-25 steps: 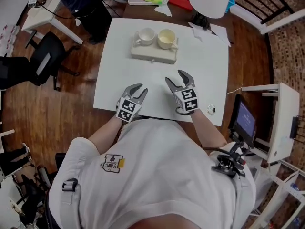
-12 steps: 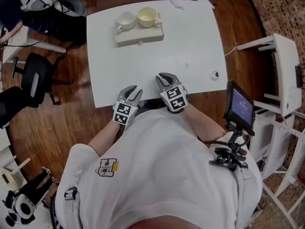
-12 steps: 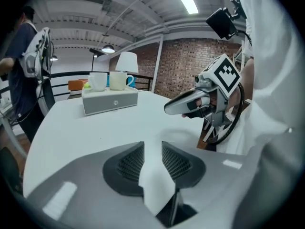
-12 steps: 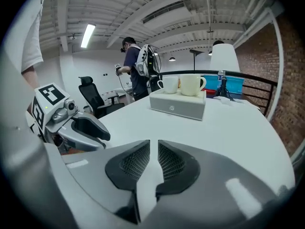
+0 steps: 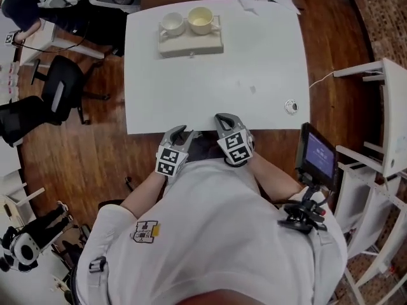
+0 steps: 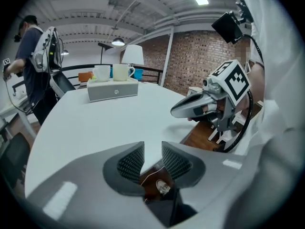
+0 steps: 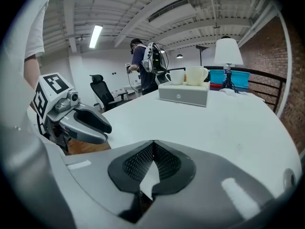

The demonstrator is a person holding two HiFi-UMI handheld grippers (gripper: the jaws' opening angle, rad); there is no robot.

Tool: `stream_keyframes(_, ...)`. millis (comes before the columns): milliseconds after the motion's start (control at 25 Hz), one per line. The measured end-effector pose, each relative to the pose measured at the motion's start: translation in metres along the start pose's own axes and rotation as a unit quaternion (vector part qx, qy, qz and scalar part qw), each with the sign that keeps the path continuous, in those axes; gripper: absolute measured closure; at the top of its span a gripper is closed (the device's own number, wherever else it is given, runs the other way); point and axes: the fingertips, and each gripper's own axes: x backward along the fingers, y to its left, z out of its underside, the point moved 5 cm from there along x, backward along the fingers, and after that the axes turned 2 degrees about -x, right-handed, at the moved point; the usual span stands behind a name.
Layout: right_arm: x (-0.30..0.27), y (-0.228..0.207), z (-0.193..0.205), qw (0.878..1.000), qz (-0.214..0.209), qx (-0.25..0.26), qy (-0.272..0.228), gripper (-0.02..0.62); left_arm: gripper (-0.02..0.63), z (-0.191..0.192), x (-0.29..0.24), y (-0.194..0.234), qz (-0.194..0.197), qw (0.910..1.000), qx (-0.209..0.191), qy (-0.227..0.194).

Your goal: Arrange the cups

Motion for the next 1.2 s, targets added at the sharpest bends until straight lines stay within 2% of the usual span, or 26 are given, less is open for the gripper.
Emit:
stream_keyframes(120,0.0,0.005,0.007,1.0,-0.003,0.004,0.006,0.595,0.492,0.007,0.006,-0.008,0.003,0.9999,-0.009,0.007)
stream_keyframes(280,-0.001,0.005,0.01,1.0,0.016,0.008,0.014,0.595,0.492,0.008,0.003,-0.009,0.03,0.9988,-0.038,0.009)
stream_keyframes(440,0.003,0.007,0.002,0.999,0.039,0.009,0.013,0.595,0.492,-0.008,0.005,-0.005,0.048,0.9967,-0.065,-0.015)
stream_keyframes(560,0.013,0.015,-0.001,0.998,0.05,0.03,0.01,0.595,0.492,-0.016,0.013,-0.007,0.036,0.9966,-0.06,-0.044)
stream_keyframes(720,0.01,0.02,-0.009,0.997,0.063,0.039,0.007,0.595,0.492,-0.018,0.018,-0.003,0.04,0.9954,-0.064,-0.059)
stream_keyframes(920,-0.007,0.038,-0.015,0.997,0.072,0.039,0.005,0.595,0.492,-0.008,0.025,0.017,0.044,0.9954,-0.061,-0.06)
stream_keyframes(1200,-0.005,0.035,-0.016,0.996,0.077,0.039,0.002,0.595,0.492,-0.008,0.025,0.017,0.043,0.9955,-0.062,-0.058)
